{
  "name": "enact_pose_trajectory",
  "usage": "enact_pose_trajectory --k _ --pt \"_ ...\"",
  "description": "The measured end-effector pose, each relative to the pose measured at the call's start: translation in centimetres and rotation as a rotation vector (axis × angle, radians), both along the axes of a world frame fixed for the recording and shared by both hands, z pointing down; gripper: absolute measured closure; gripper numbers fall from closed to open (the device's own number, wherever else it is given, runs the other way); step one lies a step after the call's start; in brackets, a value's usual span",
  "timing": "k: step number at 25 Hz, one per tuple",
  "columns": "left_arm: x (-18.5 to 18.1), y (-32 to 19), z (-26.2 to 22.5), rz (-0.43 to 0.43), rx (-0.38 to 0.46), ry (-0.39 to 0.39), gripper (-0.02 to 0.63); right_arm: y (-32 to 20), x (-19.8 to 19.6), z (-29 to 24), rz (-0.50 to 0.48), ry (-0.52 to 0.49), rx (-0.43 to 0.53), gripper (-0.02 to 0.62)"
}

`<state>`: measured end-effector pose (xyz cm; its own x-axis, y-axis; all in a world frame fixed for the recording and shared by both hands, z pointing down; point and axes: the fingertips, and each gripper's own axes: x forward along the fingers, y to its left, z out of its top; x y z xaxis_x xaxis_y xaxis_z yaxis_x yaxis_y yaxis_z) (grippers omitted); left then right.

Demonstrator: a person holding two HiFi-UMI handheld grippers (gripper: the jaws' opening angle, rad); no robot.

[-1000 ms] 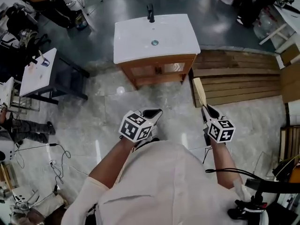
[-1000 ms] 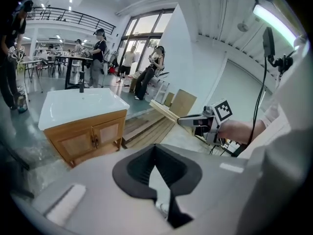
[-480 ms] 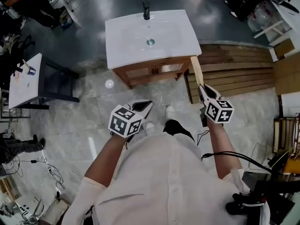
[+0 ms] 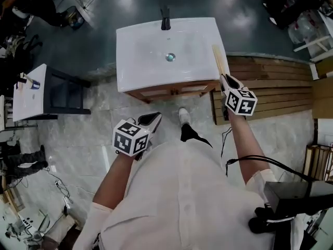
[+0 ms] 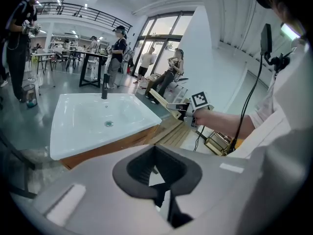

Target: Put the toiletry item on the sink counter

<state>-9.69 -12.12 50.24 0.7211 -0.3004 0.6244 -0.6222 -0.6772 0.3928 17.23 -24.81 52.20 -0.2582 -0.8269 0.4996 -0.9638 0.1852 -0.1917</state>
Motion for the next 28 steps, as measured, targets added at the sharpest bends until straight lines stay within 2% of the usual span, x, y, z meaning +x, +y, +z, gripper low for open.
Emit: enact_pose_trajectory --k 6,15,28 --pt "2.4 -6.0 -0.9 -0.047 -0.006 -0.027 0.600 -9.0 2.5 2.1 -0.009 0.014 -0.025 0.548" --pt "4.4 -12.8 -0.6 -0.126 -0.027 -0.053 0.600 -19.2 5.2 6.3 0.002 0.021 -0.081 0.548" --pt "4.8 -17.5 0.6 -0.199 -0.059 -0.074 0.600 -25.0 7.2 12.1 0.021 0.079 -0.182 0.548"
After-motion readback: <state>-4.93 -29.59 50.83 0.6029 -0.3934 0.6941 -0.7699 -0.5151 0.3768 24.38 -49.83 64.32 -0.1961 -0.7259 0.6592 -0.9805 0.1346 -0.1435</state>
